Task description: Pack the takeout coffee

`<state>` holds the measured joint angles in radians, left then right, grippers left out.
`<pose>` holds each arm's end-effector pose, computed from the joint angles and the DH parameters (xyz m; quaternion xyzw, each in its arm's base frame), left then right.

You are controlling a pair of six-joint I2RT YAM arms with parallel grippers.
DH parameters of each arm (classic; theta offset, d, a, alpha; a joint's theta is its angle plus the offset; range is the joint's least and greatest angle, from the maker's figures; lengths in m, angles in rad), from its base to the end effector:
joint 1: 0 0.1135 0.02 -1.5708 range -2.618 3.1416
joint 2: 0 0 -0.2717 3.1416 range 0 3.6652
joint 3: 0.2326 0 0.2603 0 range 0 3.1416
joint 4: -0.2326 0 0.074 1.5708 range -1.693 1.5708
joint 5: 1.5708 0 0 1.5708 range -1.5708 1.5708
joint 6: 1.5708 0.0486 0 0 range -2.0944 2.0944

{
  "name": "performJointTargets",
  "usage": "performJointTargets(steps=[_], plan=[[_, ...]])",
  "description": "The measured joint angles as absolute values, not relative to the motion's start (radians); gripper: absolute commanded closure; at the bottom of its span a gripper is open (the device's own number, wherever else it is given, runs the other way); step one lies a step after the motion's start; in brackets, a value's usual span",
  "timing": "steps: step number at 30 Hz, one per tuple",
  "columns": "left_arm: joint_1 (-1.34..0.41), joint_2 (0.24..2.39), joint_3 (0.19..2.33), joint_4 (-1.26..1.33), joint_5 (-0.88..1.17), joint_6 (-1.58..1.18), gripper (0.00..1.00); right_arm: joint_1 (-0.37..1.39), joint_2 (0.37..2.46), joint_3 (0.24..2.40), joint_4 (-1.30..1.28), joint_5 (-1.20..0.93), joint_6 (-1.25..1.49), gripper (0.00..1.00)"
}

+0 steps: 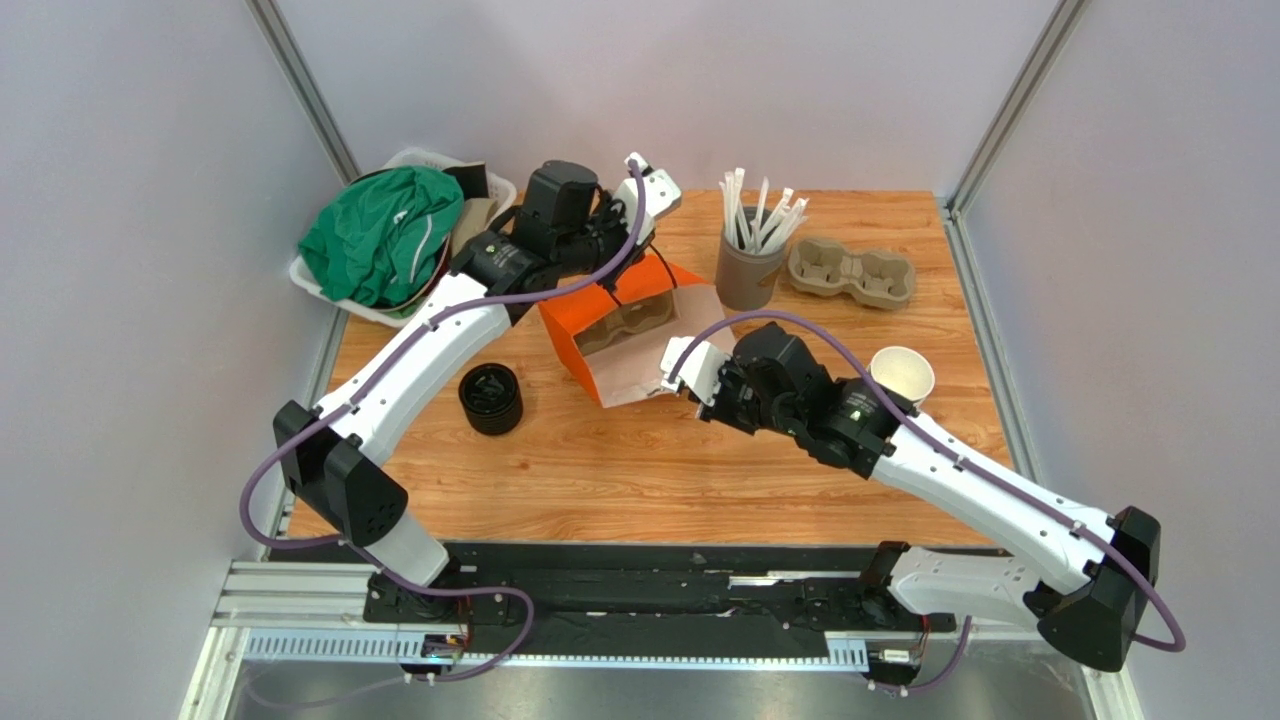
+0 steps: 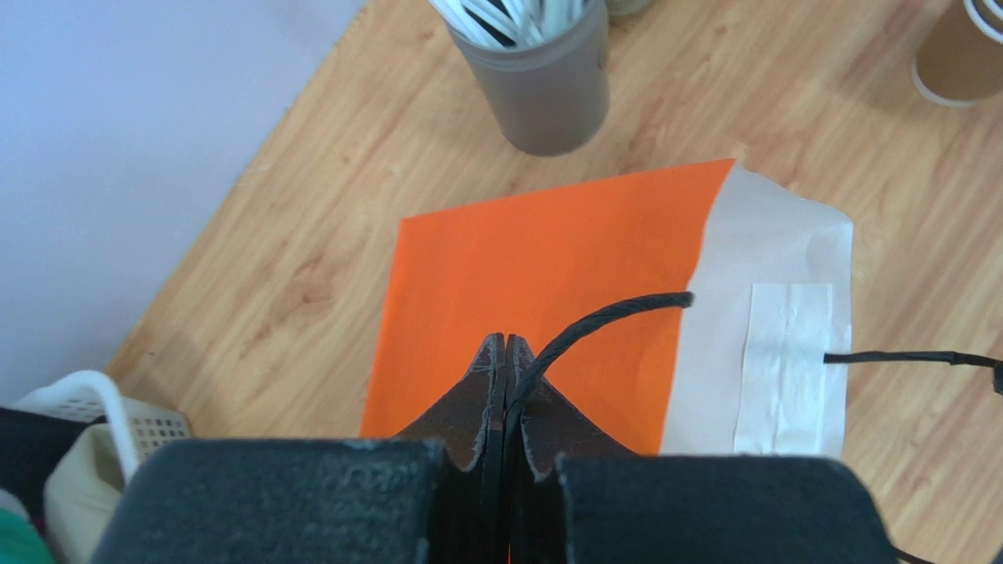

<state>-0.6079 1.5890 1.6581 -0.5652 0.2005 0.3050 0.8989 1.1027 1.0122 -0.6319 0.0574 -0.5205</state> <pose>0.3068 -0.2252 0.4046 0.4227 0.7447 -0.1618 0.4905 0.1559 0.1916 0.3118 -0.5846 0.6987 0.0517 0.4090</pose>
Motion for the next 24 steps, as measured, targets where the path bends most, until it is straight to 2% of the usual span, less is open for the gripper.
performJointTargets(steps=[7, 15, 21, 24], plan=[[-0.607, 1.637, 1.832, -0.56, 0.083, 0.303, 0.96, 0.9, 1.117, 1.134, -0.529, 0.284, -0.514, 1.0], [-0.598, 1.734, 1.924, -0.538, -0.12, 0.301, 0.97, 0.899, 1.213, 1.253, -0.39, 0.459, -0.503, 0.98], [-0.564, 1.803, 1.955, -0.535, -0.235, 0.293, 0.97, 0.882, 1.283, 1.266, -0.308, 0.508, -0.502, 0.92], [-0.54, 1.813, 1.956, -0.531, -0.277, 0.289, 0.98, 0.865, 1.302, 1.266, -0.284, 0.516, -0.5, 0.86]])
